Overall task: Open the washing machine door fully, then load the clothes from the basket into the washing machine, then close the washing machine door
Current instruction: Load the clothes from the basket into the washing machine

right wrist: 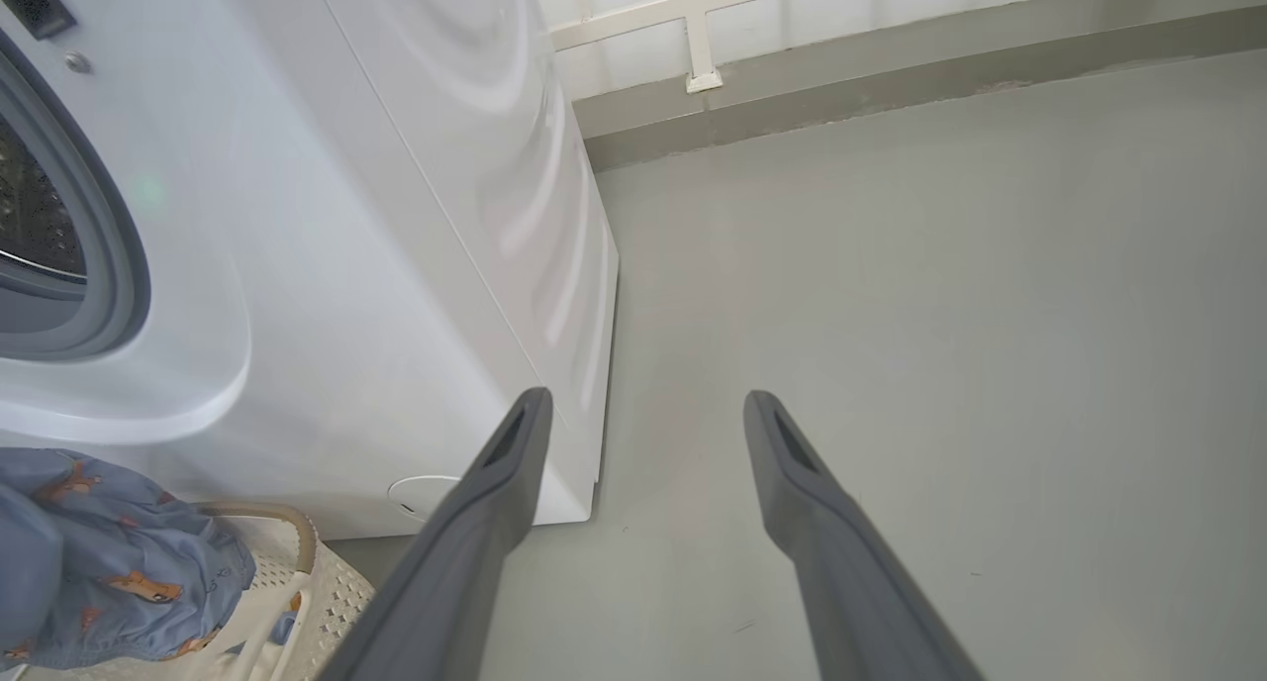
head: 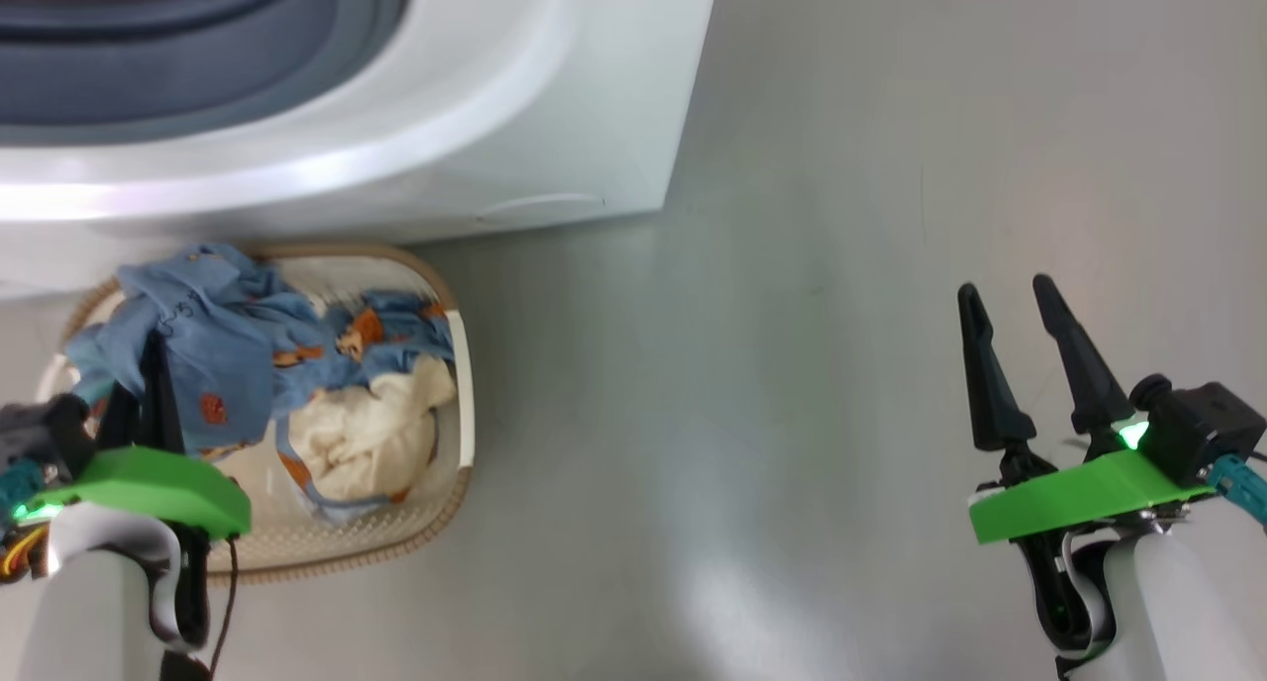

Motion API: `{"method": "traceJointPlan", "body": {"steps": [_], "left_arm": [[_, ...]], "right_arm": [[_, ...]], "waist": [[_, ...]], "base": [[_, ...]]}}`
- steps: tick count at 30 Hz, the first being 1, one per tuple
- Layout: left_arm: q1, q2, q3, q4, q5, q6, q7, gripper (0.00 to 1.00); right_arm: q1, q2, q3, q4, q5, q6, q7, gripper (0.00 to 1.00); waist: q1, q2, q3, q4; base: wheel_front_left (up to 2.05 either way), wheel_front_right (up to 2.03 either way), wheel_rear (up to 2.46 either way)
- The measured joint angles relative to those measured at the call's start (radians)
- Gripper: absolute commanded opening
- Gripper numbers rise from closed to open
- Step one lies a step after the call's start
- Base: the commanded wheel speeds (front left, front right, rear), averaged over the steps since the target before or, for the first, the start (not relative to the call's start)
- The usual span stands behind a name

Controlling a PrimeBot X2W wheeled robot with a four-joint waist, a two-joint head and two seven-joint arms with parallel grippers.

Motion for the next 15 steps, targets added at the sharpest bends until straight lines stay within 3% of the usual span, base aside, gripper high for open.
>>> {"method": "traceJointPlan", "body": {"steps": [15], "left_arm": [[0.221,-0.080,0.056,-0.303,0.008,-0.018,-0.003,0.00]], "right_arm": [[0.060,-0.003,0.005,0.038,0.000,0.000,0.000,1.00]], "waist": [[0.0000,0.0000,-0.196,0.010]], "base": [[0.00,0.00,0.00]]}}
